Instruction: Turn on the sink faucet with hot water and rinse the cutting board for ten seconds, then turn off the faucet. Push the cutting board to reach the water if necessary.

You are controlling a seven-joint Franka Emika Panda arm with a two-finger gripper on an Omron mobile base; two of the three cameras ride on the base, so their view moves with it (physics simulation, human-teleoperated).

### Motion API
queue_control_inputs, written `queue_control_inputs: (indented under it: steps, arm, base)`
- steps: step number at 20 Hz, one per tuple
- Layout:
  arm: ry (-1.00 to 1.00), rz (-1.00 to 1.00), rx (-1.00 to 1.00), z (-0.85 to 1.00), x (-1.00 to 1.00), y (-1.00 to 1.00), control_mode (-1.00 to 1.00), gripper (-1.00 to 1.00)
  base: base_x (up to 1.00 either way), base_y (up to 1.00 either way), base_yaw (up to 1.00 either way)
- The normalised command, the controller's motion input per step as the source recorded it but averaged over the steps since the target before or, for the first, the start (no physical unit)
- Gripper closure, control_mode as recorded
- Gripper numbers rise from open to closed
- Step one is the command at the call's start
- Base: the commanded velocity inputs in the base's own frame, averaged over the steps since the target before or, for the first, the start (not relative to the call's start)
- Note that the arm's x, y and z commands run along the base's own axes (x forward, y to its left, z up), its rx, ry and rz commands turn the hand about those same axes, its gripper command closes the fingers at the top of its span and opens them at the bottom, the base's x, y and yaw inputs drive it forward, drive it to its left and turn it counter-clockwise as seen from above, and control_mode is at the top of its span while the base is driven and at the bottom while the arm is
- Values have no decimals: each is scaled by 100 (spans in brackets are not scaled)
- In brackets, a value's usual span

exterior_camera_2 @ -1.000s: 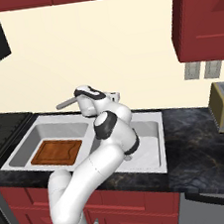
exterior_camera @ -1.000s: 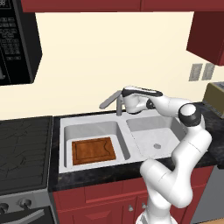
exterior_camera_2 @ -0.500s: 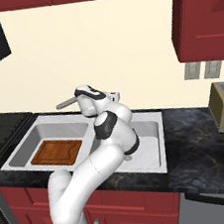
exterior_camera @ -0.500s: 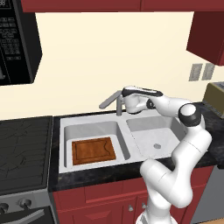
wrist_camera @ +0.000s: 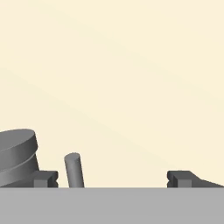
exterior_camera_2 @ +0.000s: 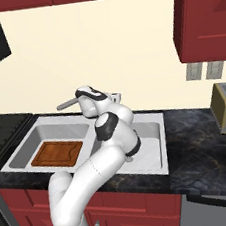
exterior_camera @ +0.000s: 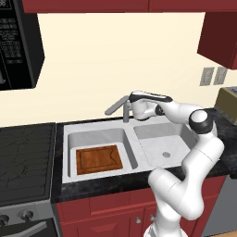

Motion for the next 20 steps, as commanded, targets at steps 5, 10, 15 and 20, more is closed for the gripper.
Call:
queue_control_inputs:
  steps: [5,10,15,20]
  arm:
    - [0,0,0,0,0,-1,-100,-100]
    - [0,0,0,0,0,-7,-100,-100]
    - [0,0,0,0,0,-4,-100,-100]
    - [0,0,0,0,0,0,-100,-100]
  base:
    - [0,0,0]
    - [0,0,0]
    - [0,0,0]
    - [0,0,0]
